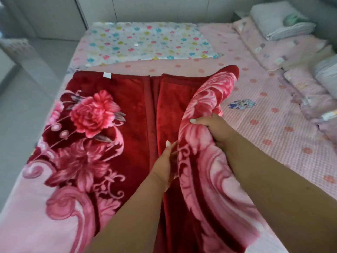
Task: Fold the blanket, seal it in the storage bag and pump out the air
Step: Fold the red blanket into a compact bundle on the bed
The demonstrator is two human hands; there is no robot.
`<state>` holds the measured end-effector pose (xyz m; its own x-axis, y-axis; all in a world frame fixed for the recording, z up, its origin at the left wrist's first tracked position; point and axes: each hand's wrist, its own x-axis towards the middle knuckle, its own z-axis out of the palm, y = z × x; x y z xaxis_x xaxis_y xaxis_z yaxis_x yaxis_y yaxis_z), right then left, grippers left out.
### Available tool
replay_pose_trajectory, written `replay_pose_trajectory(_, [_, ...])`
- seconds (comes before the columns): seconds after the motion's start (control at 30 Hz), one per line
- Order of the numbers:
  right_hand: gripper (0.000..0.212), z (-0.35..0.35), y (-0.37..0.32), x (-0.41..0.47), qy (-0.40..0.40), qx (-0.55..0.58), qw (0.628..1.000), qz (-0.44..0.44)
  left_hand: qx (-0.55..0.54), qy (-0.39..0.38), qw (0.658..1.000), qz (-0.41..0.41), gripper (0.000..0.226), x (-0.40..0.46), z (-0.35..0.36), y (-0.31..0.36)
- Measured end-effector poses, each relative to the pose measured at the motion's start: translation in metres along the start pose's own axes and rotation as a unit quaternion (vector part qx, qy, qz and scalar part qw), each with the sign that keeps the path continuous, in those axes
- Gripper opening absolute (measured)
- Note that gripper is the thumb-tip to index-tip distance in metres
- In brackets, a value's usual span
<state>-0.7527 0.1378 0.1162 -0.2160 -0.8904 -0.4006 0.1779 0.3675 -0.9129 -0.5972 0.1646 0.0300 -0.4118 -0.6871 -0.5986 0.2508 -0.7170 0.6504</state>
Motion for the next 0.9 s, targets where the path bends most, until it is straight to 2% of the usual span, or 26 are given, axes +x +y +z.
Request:
replay_pose_trajectory(0.13, [0.026, 0.124, -0.006, -0.012, -0.037, -0.050, 0.996, -0.057, -0.133, -0.002, 0.991, 0.027, 0.071, -0.045, -0.080, 0.041])
replay_pose_trajectory(0.3, [0.062, 0.276, 0.022, -0.026, -0.079, -0.193, 0.973, -0.098, -0.195, 0.053, 0.978, 0.056, 0.078, -0.107, -0.222, 0.066])
replay_pose_trajectory(0.37, [0.069, 0.337, 0.040, -0.034, -0.092, -0.238, 0.961, -0.112, -0.201, 0.095, 0.973, 0.062, 0.075, -0.132, -0.278, 0.071])
replay_pose_trajectory(0.47, [0.073, 0.420, 0.080, -0.042, -0.147, -0.362, 0.913, -0.121, -0.212, 0.136, 0.966, 0.053, 0.073, -0.164, -0.347, 0.073])
replay_pose_trajectory(0.53, [0.082, 0.459, 0.116, -0.048, -0.213, -0.422, 0.879, -0.061, -0.192, 0.155, 0.968, 0.048, 0.068, -0.178, -0.382, 0.068])
replay_pose_trajectory(0.6, [0.077, 0.480, 0.149, -0.054, -0.277, -0.447, 0.850, -0.012, -0.148, 0.199, 0.968, 0.044, 0.056, -0.184, -0.409, 0.064])
replay_pose_trajectory(0.63, [0.072, 0.484, 0.161, -0.056, -0.280, -0.465, 0.840, -0.014, -0.139, 0.209, 0.967, 0.044, 0.053, -0.184, -0.422, 0.059])
replay_pose_trajectory(0.67, [0.066, 0.484, 0.169, -0.057, -0.261, -0.476, 0.839, -0.029, -0.126, 0.211, 0.969, 0.040, 0.057, -0.183, -0.431, 0.056])
replay_pose_trajectory(0.77, [0.049, 0.472, 0.182, -0.054, -0.154, -0.438, 0.877, -0.120, -0.086, 0.227, 0.970, 0.001, 0.062, -0.177, -0.444, 0.059])
replay_pose_trajectory(0.83, [0.040, 0.459, 0.186, -0.047, -0.092, -0.408, 0.894, -0.163, -0.038, 0.240, 0.969, -0.035, 0.050, -0.171, -0.439, 0.069])
replay_pose_trajectory(0.9, [0.035, 0.452, 0.188, -0.041, -0.073, -0.366, 0.913, -0.164, 0.065, 0.250, 0.964, -0.056, 0.037, -0.165, -0.428, 0.079])
